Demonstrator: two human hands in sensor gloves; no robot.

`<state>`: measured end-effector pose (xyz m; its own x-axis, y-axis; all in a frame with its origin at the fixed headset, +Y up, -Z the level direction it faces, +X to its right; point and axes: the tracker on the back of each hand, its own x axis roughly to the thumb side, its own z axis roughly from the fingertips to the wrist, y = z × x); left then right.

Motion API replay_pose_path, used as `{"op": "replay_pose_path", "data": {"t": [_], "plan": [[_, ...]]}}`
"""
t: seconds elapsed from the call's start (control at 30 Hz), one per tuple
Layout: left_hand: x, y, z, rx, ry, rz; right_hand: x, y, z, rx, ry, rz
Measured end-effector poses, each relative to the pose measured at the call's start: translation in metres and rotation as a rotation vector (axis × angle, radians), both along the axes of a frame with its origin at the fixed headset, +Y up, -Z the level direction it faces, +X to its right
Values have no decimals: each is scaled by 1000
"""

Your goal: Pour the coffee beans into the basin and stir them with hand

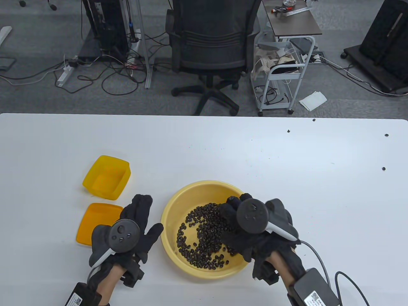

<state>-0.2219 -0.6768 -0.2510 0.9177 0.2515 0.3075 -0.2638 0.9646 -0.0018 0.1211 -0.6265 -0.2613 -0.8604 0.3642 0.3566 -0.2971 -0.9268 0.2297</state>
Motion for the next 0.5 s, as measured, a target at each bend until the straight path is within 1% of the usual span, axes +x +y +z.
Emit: {"op": "replay_pose_path", "data": {"t": [0.07,0.13,0.17,0.23,0.3,0.37,0.5], "plan": [[-1,2,2,74,12,-121,23,-9,6,77,-44,-36],[-3,1,2,103,46,-212,39,-18,7,143,-100,-6],[-5,1,2,107,55,-256,47,-23,6,174,-126,30],[-8,-2,1,95,63,-268,58,-34,6,219,-157,75],[-11,-5,0,48,68,-270,66,-47,5,214,-164,98],[-15,-8,-2,18,82,-282,70,-53,5,160,-156,98],[-18,-11,-2,-2,90,-294,70,-55,11,178,-133,98]]}}
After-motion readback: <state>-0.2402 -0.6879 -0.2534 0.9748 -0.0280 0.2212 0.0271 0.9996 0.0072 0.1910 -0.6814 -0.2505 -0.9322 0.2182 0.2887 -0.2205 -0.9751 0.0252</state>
